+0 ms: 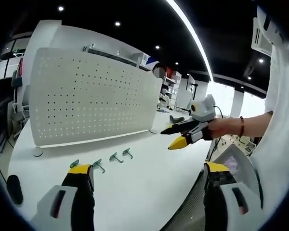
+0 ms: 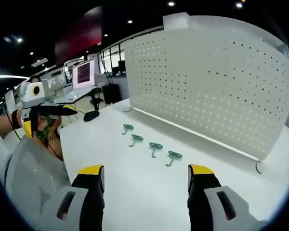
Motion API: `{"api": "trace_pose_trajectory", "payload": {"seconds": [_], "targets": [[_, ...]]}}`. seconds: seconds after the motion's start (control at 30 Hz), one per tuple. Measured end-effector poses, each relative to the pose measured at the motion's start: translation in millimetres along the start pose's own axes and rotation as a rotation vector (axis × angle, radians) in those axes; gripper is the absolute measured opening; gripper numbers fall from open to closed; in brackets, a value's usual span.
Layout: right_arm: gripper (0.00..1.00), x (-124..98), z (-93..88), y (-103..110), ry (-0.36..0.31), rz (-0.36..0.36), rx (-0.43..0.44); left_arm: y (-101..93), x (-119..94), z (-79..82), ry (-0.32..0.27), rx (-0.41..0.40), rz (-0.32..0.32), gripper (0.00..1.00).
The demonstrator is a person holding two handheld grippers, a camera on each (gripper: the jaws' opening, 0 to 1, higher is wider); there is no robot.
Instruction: Insert the hook assembly into the mounting plate slot until the hook locks in place.
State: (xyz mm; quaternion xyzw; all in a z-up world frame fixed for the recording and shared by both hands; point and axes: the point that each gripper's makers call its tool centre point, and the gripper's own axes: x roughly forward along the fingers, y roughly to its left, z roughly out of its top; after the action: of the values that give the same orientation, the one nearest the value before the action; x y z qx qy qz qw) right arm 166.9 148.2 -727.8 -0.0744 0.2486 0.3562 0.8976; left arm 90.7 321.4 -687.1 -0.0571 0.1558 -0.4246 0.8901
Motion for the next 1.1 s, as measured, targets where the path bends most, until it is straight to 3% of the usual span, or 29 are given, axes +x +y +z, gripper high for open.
{"api": "trace_pose_trajectory", "payload": {"seconds": [0.53, 0.67, 1.1], "targets": [[0.63, 19, 4.9, -5, 0.006, 0.045, 0.004, -2.4, 2, 2.8, -0.009, -0.010, -0.015, 0.97], [0.63, 24, 2.1, -7, 0.040, 0.042, -0.030, -3.3, 3, 1.8, -0.012, -0.023, -0.012, 0.97], [0.60, 43, -1.0, -20, 0.065, 0.049, -0.011, -6.3, 6, 0.7, -0.023, -0.048, -0.020, 0.97]]}}
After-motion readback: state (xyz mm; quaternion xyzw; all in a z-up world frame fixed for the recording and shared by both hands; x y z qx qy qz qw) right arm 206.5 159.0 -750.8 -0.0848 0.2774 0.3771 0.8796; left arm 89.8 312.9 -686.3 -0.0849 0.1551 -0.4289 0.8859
